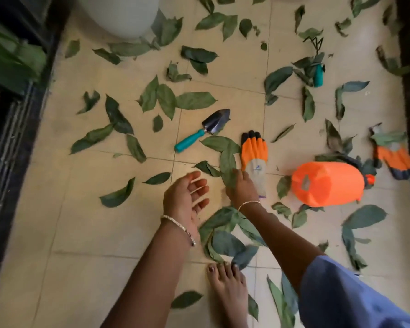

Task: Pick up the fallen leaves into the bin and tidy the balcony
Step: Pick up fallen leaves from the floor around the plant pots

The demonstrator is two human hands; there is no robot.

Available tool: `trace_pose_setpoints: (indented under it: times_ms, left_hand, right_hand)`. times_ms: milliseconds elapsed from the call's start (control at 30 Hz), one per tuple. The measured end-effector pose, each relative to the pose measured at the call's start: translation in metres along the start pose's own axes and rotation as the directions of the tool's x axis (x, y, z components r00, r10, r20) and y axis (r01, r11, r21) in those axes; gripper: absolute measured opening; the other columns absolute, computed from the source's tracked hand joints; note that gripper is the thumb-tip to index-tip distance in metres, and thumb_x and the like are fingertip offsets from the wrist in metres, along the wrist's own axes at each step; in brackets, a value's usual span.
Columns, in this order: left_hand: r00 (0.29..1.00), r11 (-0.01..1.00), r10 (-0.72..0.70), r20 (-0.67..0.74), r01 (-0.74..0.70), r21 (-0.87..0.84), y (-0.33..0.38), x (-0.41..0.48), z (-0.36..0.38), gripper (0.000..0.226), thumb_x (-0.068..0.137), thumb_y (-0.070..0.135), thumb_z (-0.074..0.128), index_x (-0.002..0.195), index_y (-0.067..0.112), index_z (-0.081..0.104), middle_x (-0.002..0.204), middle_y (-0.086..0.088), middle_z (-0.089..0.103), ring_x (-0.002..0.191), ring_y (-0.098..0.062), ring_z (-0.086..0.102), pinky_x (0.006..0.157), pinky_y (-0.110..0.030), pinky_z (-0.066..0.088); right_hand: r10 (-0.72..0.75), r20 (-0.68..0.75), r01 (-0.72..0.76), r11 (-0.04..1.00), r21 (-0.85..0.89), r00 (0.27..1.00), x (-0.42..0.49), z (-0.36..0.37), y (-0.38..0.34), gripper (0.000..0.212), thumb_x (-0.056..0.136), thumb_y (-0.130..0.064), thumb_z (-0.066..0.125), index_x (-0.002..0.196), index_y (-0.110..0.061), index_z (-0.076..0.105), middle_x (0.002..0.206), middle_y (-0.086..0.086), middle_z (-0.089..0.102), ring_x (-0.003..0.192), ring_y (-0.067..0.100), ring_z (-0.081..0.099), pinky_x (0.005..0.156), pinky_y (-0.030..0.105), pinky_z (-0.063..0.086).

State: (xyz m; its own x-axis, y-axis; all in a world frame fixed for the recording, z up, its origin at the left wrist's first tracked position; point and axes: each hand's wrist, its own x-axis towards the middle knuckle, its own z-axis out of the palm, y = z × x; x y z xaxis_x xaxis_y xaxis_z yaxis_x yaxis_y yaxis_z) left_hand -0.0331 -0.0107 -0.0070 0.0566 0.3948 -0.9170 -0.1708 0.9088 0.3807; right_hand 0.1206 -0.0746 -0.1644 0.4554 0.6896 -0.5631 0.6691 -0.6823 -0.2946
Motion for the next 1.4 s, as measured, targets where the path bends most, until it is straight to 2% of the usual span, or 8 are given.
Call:
trace_pose_setpoints:
  times_ms: [100,400,600,700,867,1000,1167,1400]
  left_hand:
    - [0.997,0.997,0.06,0.039,-0.062,0.036,0.02,0.023,0.008,0.022,0.1,0.026,0.049,0.104,0.017,0.069,0.101,0.0,0.069,0.096,-0.017,0.064,0.084,-0.036,0.051]
    - [0.936,0.981,0.148,0.319,-0.179,0.071,0.048,0.094,0.043,0.021,0.099,0.032,0.047,0.091,0.022,0.064,0.091,0.004,0.067,0.088,-0.014,0.063,0.08,-0.033,0.048]
    - [0.942,0.99,-0.001,0.335,-0.046,0.131,0.013,0.118,0.015,0.038,0.093,0.052,0.053,0.108,0.018,0.063,0.12,-0.006,0.062,0.113,-0.024,0.057,0.105,-0.043,0.041]
    - [0.923,0.988,-0.08,0.375,0.024,0.151,-0.001,0.118,0.005,0.069,0.078,0.064,0.066,0.126,0.016,0.055,0.126,-0.013,0.06,0.115,-0.03,0.058,0.103,-0.048,0.043]
    - [0.896,0.992,-0.032,0.442,-0.025,0.121,-0.003,0.11,0.018,0.036,0.087,0.05,0.066,0.094,0.015,0.067,0.079,-0.006,0.067,0.078,-0.022,0.064,0.072,-0.037,0.055]
    - [0.959,0.997,0.072,0.273,-0.073,-0.006,0.01,0.13,-0.002,0.013,0.1,0.02,0.051,0.096,0.016,0.063,0.054,0.002,0.04,0.053,-0.014,0.048,0.067,-0.038,0.052]
    - [0.99,0.998,0.027,0.138,-0.018,-0.062,0.013,0.157,-0.041,0.015,0.1,0.018,0.049,0.1,0.016,0.063,0.059,0.002,0.033,0.051,-0.011,0.033,0.061,-0.034,0.049]
    - [0.985,1.0,0.026,0.169,-0.026,-0.005,0.013,0.159,-0.05,0.02,0.096,0.034,0.057,0.087,0.017,0.062,0.059,0.002,0.04,0.052,-0.011,0.037,0.059,-0.031,0.048]
  right_hand:
    - [-0.045,-0.03,0.04,0.987,-0.154,0.999,0.016,0.015,0.007,0.064,0.089,-0.033,0.067,0.142,-0.012,0.037,0.135,0.016,0.045,0.114,0.035,0.051,0.096,0.044,0.046]
    - [-0.065,-0.147,0.086,0.986,0.14,0.987,0.04,0.019,0.033,0.027,0.084,-0.014,0.067,0.109,-0.015,0.059,0.091,0.008,0.067,0.09,0.03,0.064,0.071,0.031,0.048]
    - [-0.007,-0.389,0.188,0.883,0.43,0.921,-0.002,-0.004,0.029,0.025,0.083,-0.009,0.064,0.101,-0.026,0.062,0.074,-0.003,0.064,0.065,0.016,0.065,0.063,0.03,0.054]
    - [-0.19,-0.42,0.392,0.791,0.471,0.887,-0.029,-0.01,-0.004,0.03,0.082,-0.01,0.07,0.104,-0.029,0.062,0.075,-0.005,0.062,0.064,0.011,0.063,0.063,0.027,0.053]
    - [-0.48,-0.309,0.571,0.68,0.46,0.821,-0.035,0.008,-0.042,0.034,0.085,-0.013,0.07,0.117,-0.023,0.065,0.092,-0.005,0.067,0.074,0.011,0.064,0.072,0.032,0.056]
    - [-0.381,-0.34,0.51,0.675,0.533,0.86,-0.018,0.009,-0.034,0.025,0.089,-0.028,0.07,0.112,-0.026,0.06,0.095,-0.003,0.068,0.076,0.012,0.064,0.068,0.025,0.053]
    - [-0.332,-0.268,0.365,0.927,0.084,0.904,0.03,0.029,0.001,0.032,0.091,-0.032,0.062,0.121,-0.023,0.055,0.109,0.0,0.061,0.089,0.015,0.06,0.08,0.036,0.053]
    - [-0.47,-0.187,0.466,0.882,-0.064,0.863,0.052,0.052,-0.011,0.019,0.091,-0.026,0.064,0.105,-0.014,0.058,0.101,0.006,0.06,0.09,0.024,0.057,0.073,0.032,0.042]
